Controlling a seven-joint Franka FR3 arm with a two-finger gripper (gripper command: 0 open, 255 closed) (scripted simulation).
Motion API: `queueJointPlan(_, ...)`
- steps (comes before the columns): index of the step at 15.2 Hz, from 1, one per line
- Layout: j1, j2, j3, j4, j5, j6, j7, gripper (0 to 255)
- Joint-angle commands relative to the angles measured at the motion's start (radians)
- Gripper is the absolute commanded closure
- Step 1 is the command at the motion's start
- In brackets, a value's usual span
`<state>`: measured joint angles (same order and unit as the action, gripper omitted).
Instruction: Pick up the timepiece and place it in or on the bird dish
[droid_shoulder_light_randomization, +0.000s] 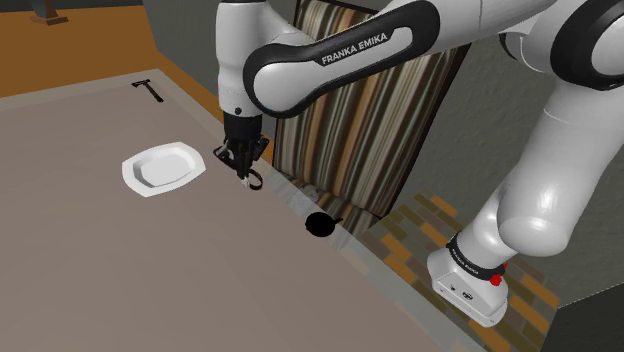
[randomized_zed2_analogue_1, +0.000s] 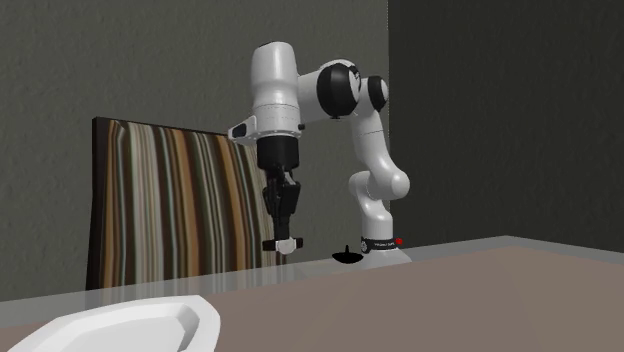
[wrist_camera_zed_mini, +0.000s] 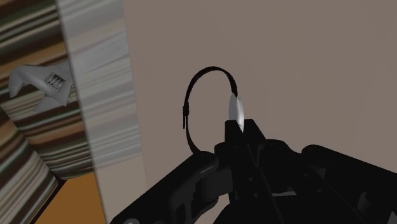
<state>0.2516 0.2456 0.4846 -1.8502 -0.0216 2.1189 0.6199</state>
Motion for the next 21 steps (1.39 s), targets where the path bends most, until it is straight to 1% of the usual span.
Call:
queueJointPlan(1,-0.001,-0.008,0.001,0.017,0.004,-0.025,-0.002,255)
queueJointPlan(8,-0.005,-0.035,0.005,0.074,0.017,-0.105,-0.005,255)
queueJointPlan(11,-0.028,-0.169,0.015,-0.072,0.087,-0.081,-0.039,255)
queueJointPlan(14,-0.036,-0.304,0.015,-0.202,0.161,-0.073,-0.078,255)
queueJointPlan(17,-0.027,-0.439,0.003,-0.319,0.230,-0.080,-0.116,255)
queueJointPlan(21,0.004,-0.617,-0.024,-0.458,0.307,-0.113,-0.156,255)
